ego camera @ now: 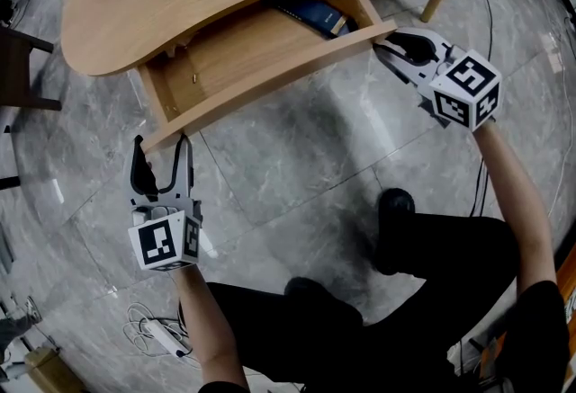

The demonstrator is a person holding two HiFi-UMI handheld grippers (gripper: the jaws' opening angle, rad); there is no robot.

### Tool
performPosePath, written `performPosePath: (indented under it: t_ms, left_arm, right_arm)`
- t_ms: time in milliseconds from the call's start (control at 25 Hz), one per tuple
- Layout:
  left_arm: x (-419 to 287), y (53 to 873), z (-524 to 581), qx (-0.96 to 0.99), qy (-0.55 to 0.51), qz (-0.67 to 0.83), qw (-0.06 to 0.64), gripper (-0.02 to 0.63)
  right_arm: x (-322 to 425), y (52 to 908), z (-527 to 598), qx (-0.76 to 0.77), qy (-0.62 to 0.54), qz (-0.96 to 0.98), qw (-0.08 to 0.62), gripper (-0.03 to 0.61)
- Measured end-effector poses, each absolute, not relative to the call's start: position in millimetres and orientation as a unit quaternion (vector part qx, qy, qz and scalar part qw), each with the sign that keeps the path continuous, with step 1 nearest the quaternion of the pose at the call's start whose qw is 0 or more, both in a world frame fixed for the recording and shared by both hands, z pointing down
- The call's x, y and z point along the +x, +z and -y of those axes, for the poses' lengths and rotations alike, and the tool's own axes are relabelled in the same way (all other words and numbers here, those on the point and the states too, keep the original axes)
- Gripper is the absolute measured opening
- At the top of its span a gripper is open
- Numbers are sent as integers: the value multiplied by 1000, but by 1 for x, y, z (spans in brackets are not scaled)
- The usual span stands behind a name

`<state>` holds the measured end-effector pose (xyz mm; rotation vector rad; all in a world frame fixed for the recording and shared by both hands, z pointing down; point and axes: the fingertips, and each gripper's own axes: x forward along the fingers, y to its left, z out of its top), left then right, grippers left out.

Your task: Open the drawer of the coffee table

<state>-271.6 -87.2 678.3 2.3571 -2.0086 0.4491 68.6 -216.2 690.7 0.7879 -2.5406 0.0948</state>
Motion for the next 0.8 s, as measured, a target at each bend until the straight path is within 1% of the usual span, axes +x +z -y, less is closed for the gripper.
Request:
performPosePath:
  t_ms: [240, 400, 520, 640, 800]
  left_arm:
    - [-270, 674, 88, 756, 136, 640, 13, 348]
    - [-259, 663, 82, 747, 146, 648, 19, 357]
    - [-257, 650, 80, 734, 150, 661, 18, 357]
    - [-251, 637, 80, 728, 147, 669, 30, 359]
    - [-235, 614, 88, 731, 166, 661, 37, 365]
  right_arm:
    - [69, 689, 222, 285, 35, 929, 232, 124]
    - [72, 694, 223, 286, 52, 930, 224, 170]
    - [70, 693, 223, 292, 72, 930, 213, 193]
    - [69, 701, 214, 304, 111, 919, 226, 207]
    - [84, 697, 195, 351, 152, 889, 252, 209]
